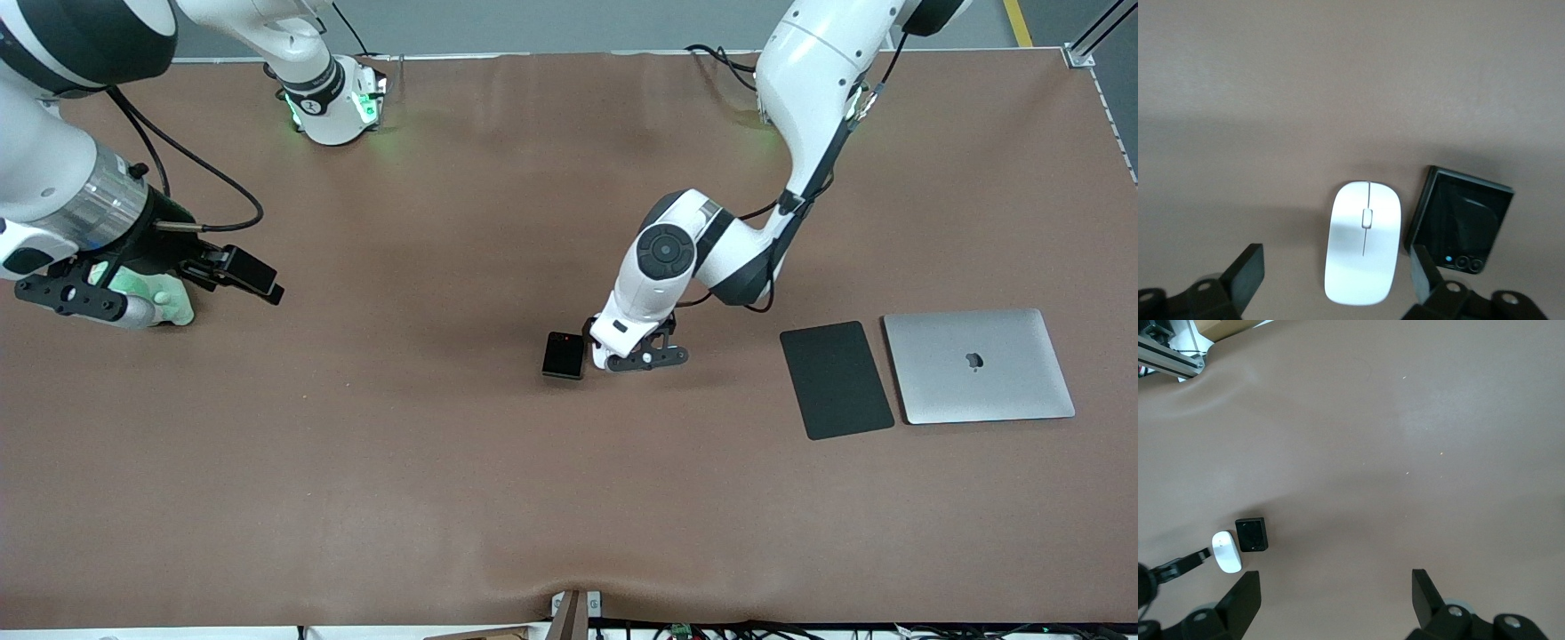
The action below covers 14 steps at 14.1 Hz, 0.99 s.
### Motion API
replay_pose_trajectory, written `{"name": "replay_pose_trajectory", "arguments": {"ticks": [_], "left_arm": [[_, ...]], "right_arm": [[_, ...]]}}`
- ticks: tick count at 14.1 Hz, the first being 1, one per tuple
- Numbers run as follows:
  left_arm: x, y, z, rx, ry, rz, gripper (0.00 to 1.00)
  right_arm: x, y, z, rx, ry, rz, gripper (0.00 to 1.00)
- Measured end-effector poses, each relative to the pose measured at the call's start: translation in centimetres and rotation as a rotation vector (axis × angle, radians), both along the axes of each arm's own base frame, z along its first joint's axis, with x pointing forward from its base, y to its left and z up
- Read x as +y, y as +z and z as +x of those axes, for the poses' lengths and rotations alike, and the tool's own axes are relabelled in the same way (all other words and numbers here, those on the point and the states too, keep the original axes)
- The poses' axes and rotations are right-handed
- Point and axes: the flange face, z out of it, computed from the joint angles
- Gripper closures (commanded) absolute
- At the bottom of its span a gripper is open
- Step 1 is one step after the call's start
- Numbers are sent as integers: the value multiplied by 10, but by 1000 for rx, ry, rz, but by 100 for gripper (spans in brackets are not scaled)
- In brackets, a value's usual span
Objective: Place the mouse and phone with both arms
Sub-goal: 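Grasp the white mouse with the left gripper while the right gripper nears the phone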
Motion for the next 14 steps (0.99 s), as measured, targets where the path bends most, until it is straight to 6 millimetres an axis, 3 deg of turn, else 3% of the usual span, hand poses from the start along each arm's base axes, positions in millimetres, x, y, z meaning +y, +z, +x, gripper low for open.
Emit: {"name": "replay_pose_trajectory", "arguments": {"ticks": [5,10,14], "left_arm": [[-3,-29,0,-28,-42,22,11],[-16,-37,-8,-25,-49,19,12],[-35,-45,-21,-17,-40,18,13]], "right_arm": [[6,-12,6,66,6,43,0],[18,-28,35,130,28,67,0],[33,-32,38,135,51,72,0]]}}
